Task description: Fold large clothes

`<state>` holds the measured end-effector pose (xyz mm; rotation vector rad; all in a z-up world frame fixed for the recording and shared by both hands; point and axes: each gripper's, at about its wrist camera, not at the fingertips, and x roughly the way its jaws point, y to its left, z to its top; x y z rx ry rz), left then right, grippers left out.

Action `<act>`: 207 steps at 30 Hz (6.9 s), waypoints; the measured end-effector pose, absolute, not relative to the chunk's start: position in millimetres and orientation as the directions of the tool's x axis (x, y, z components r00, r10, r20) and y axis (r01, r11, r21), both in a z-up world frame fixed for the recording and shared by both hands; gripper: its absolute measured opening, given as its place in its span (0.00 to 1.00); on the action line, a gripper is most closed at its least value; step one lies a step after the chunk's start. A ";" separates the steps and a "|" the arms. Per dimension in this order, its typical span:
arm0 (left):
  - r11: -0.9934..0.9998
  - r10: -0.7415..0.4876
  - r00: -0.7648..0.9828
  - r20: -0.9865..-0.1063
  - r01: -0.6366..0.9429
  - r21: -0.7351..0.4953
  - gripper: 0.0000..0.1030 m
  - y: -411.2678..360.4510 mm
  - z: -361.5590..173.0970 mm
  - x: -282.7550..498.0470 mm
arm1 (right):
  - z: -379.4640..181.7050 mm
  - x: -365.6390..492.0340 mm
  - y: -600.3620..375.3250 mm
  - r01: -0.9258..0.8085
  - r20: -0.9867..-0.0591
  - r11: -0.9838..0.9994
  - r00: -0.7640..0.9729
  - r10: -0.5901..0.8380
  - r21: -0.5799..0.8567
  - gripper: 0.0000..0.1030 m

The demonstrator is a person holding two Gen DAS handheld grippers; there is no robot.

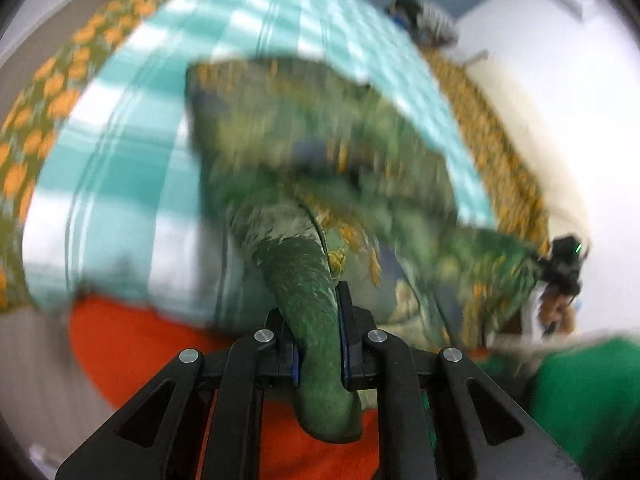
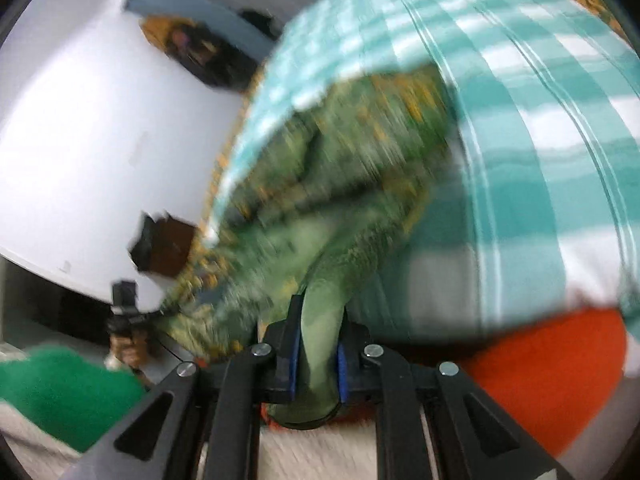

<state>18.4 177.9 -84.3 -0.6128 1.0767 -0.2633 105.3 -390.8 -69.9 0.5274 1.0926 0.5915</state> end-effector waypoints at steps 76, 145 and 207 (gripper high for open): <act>0.917 0.346 0.531 -0.774 -0.368 0.157 0.14 136.8 -227.8 330.7 | -215.6 404.8 -283.6 -0.067 -0.815 0.992 0.578 -0.048 -0.106 0.15; 0.958 0.259 0.617 -0.743 -0.261 0.117 0.97 52.2 -106.4 199.0 | -148.0 218.9 -299.4 -0.094 -0.770 0.995 0.633 0.082 0.028 1.00; 0.969 0.097 0.519 -0.850 -0.242 -0.038 0.97 15.8 -139.4 375.7 | -119.9 195.7 -260.4 -0.128 -0.773 0.974 0.631 -0.063 -0.184 1.00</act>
